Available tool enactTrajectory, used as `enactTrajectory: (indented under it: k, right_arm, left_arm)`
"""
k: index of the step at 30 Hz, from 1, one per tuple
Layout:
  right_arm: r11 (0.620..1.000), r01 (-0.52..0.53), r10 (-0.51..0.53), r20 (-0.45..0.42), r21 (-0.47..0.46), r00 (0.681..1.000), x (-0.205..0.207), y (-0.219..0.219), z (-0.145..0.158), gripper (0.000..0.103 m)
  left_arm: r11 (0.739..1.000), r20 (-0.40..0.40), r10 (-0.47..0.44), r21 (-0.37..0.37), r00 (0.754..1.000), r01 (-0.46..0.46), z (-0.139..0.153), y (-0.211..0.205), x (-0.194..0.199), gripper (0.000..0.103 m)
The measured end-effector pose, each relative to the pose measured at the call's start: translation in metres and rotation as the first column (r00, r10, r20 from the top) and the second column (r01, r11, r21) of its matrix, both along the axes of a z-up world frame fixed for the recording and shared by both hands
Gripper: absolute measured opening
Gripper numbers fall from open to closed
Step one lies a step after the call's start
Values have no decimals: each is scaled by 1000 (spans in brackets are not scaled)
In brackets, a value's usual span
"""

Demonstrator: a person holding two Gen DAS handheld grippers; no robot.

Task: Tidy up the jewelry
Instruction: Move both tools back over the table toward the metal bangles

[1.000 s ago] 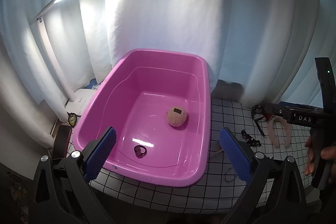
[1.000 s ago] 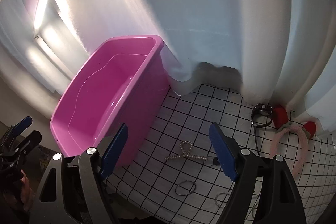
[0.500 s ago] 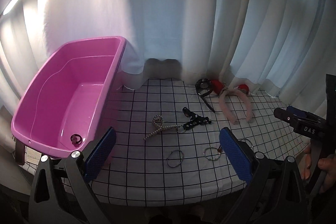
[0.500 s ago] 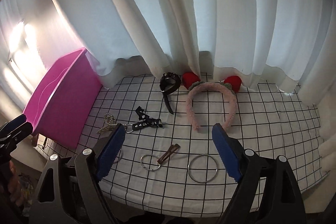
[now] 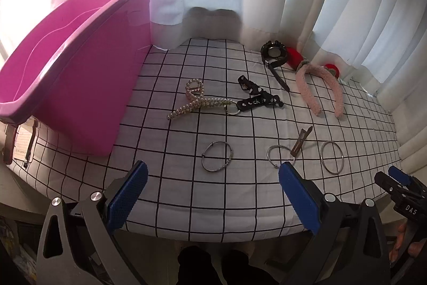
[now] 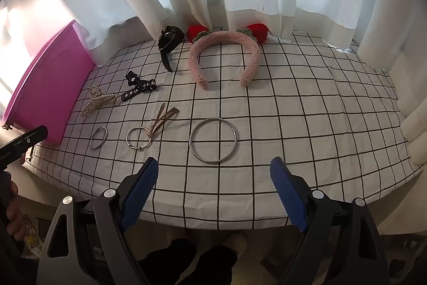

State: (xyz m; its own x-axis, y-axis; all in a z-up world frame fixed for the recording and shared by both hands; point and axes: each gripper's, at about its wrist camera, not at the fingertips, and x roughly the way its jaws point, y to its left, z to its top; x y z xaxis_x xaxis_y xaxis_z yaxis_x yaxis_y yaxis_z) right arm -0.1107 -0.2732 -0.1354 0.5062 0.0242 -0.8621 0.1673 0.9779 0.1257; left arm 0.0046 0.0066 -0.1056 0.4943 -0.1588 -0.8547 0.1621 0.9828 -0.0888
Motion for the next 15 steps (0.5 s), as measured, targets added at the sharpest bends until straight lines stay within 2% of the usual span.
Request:
enactTrajectory:
  k: [6,15]
  right_arm:
    - [999,0,0,-5,53,1000,4,-2,-25,82]
    - [998,-8,8,-5,60,1000,16,-5,-53,82]
  left_arm:
    - [998,-39,54,25,998,-53,-32,0,2,97]
    - [992,-51,128,7,991,-127,-64,0,11,97]
